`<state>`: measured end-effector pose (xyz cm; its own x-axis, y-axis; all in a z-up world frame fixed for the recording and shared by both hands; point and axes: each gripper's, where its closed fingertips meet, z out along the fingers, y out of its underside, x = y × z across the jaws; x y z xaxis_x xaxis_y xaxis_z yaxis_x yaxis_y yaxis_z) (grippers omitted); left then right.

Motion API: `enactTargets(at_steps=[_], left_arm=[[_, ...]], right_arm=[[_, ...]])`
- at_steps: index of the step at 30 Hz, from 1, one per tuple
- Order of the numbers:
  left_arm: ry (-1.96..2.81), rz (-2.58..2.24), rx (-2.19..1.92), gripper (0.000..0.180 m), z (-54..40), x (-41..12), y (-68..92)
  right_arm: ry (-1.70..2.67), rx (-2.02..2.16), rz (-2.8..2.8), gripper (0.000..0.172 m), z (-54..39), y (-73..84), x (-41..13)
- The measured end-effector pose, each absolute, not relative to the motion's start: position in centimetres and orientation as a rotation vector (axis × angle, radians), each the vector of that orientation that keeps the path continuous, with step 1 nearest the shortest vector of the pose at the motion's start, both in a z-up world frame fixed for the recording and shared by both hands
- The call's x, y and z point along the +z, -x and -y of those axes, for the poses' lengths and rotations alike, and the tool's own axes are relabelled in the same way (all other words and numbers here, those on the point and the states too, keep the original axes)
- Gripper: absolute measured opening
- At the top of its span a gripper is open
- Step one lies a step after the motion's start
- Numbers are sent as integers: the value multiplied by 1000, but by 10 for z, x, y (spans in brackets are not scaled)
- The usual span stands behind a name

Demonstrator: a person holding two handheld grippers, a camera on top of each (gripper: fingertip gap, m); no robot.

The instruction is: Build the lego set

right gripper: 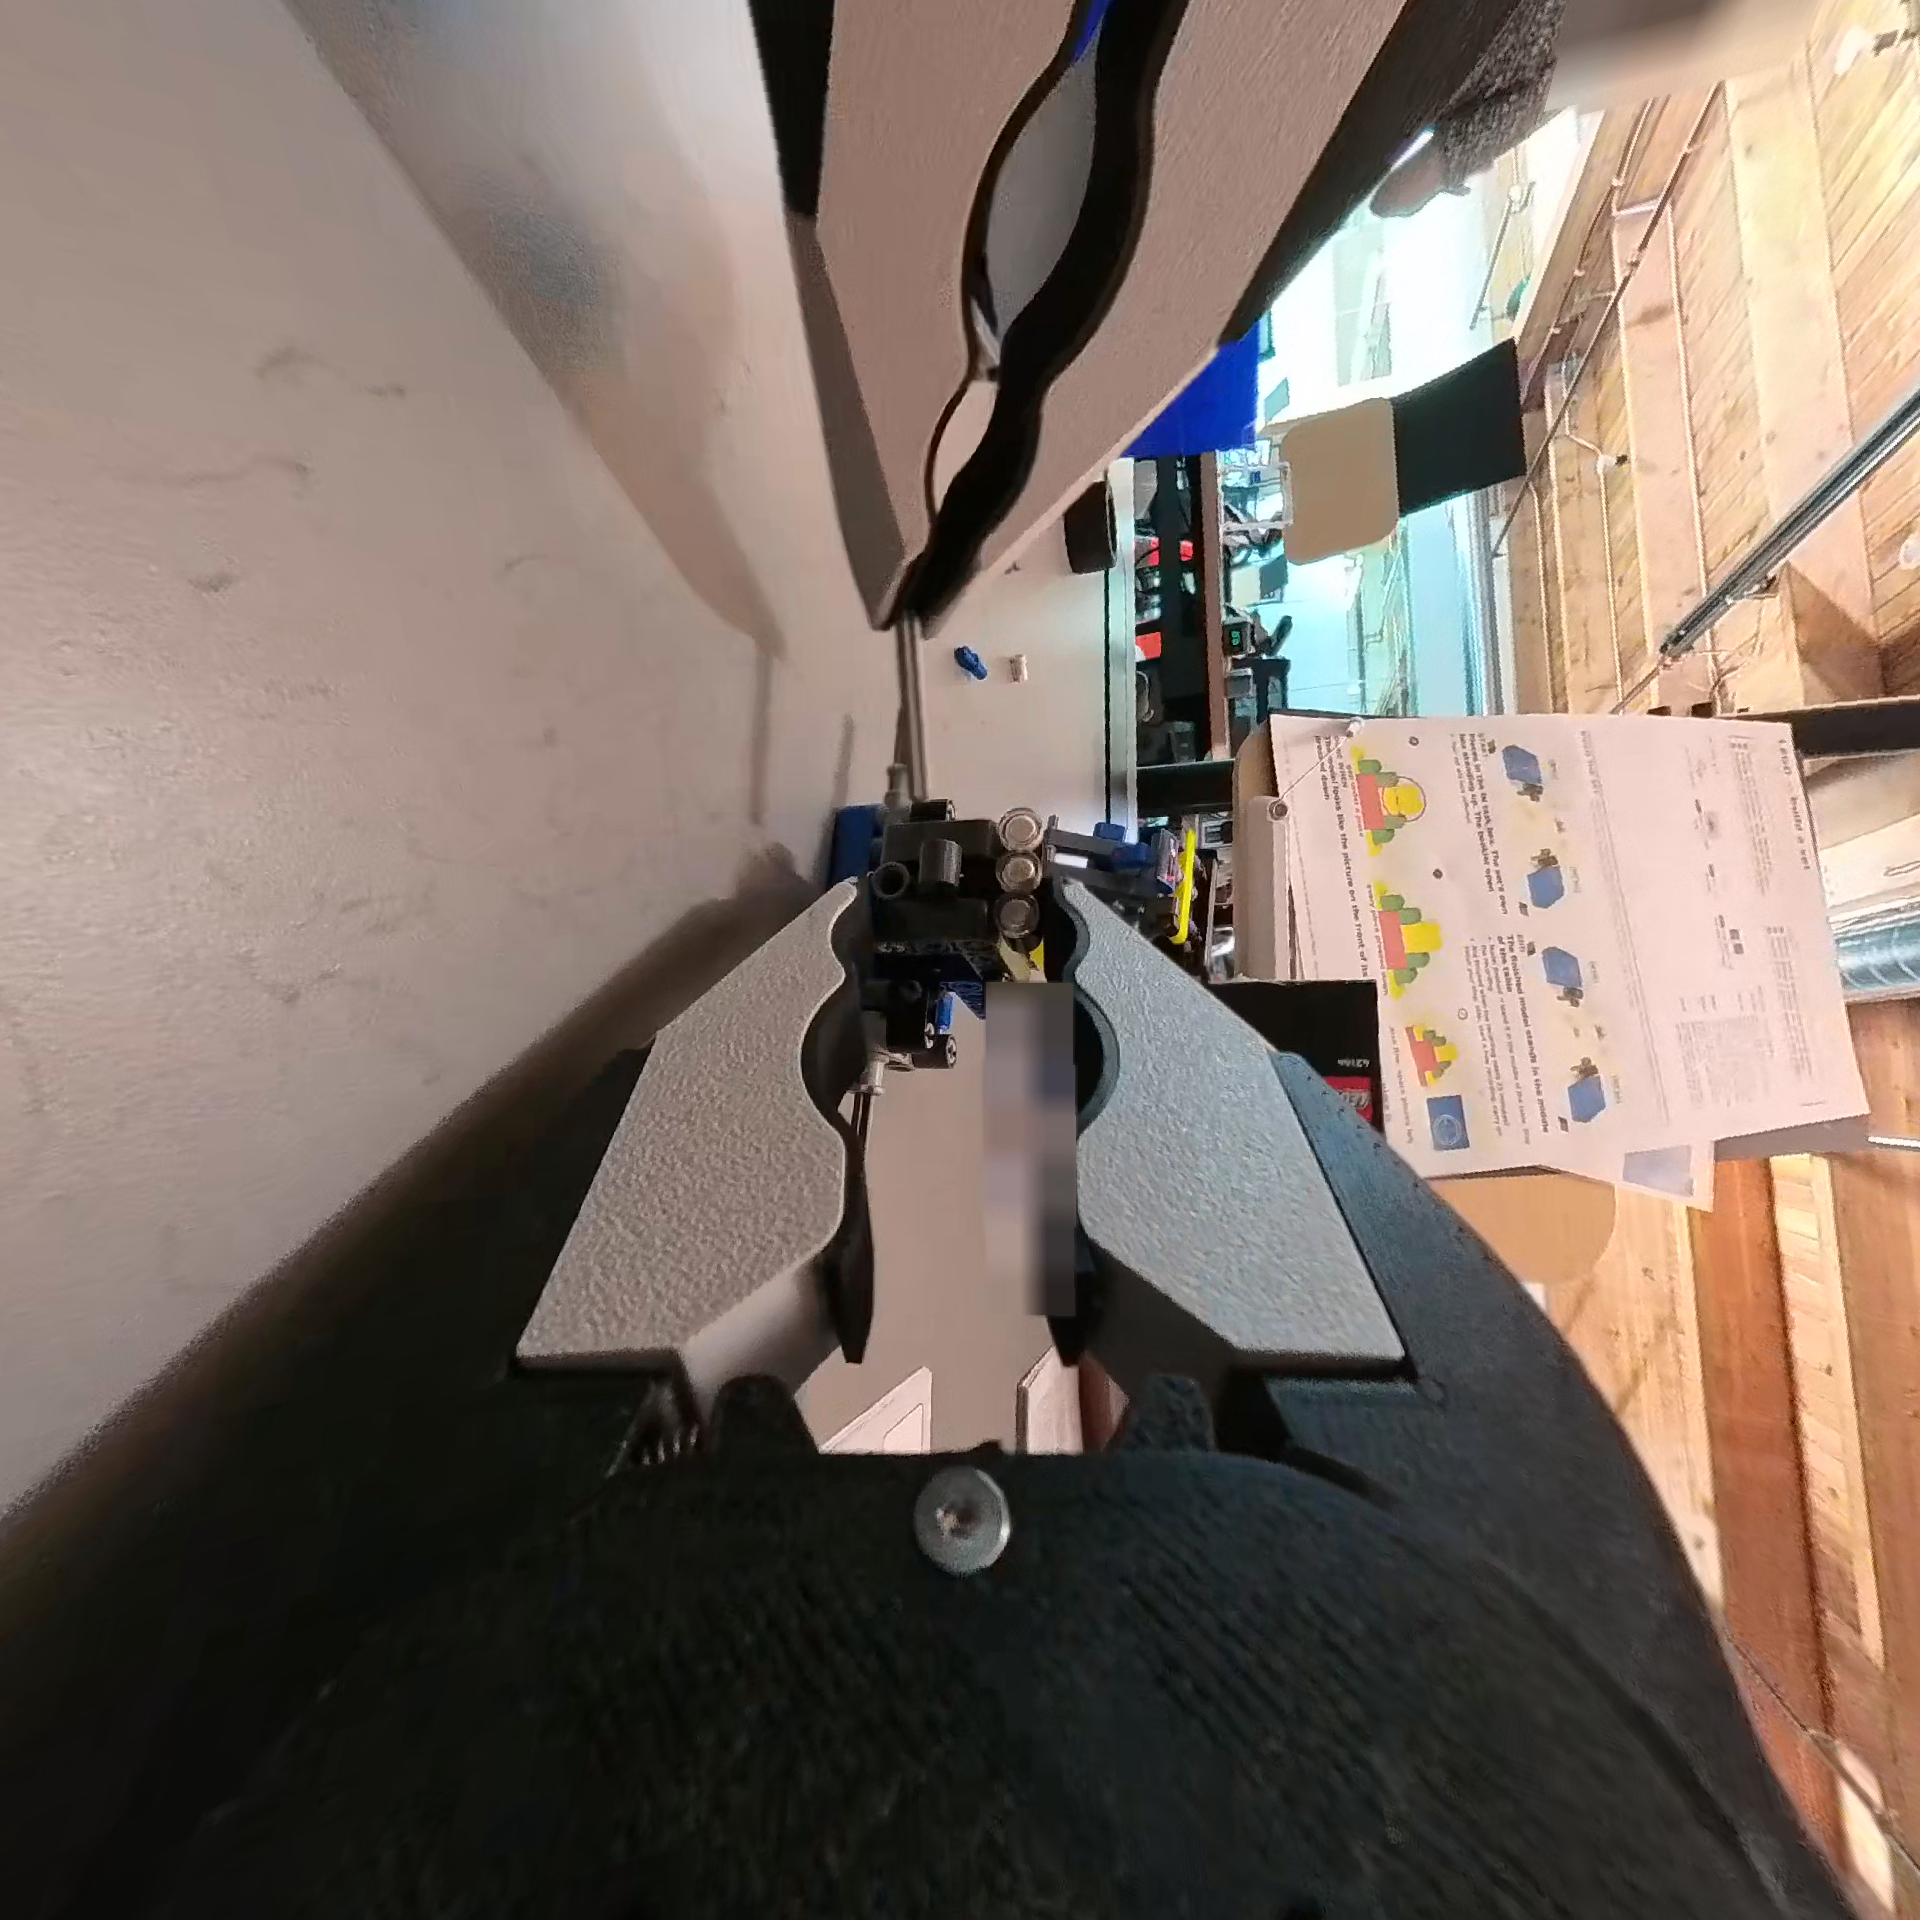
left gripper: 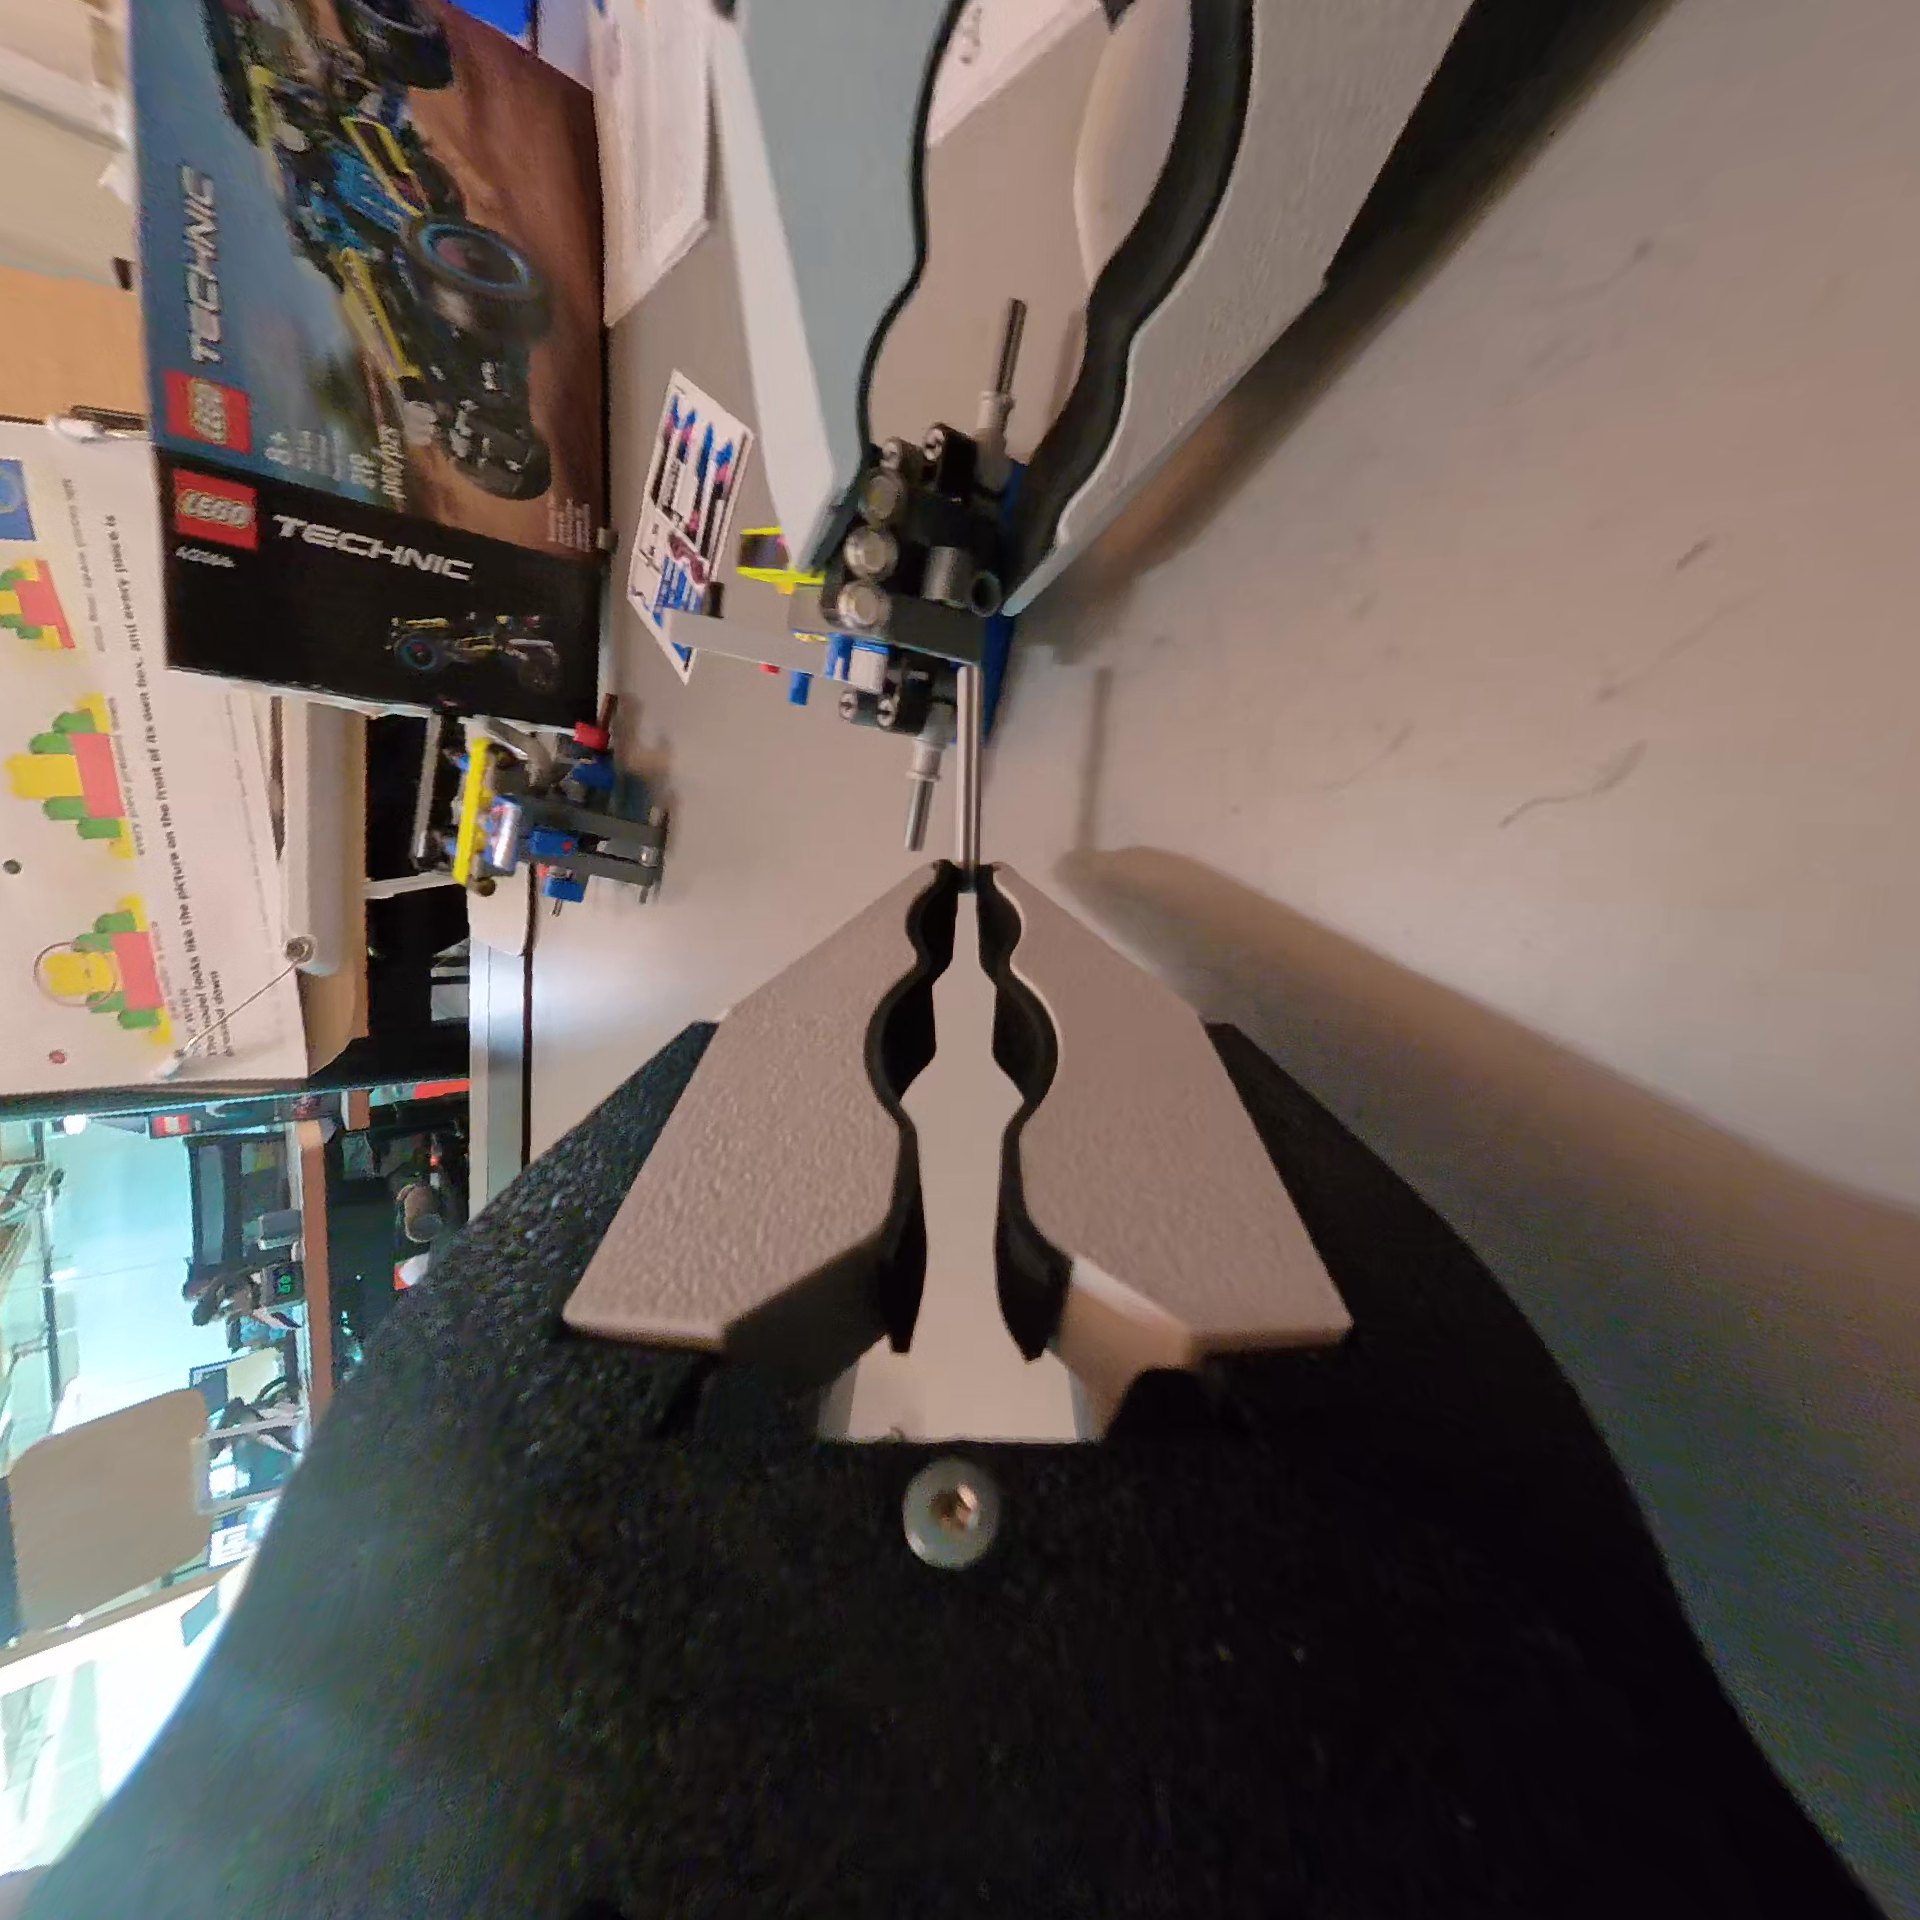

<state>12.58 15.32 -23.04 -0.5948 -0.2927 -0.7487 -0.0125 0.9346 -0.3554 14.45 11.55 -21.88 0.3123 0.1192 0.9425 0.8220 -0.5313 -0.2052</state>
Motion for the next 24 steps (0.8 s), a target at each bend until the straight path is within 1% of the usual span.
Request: enactTargets(at_steps=[12,17,24], left_arm=[[189,-2118,-346,1,-146,-221,-129],[52,-2034,-226,0,-146,-215,-130],[24,-2036,-412,0,-139,-209,-126]], right_arm=[[1881,-1235,801,30,-117,-144,-218],[1888,-1247,806,29,-117,-146,-219],[1882,-1225,796,29,-116,-147,-219]])
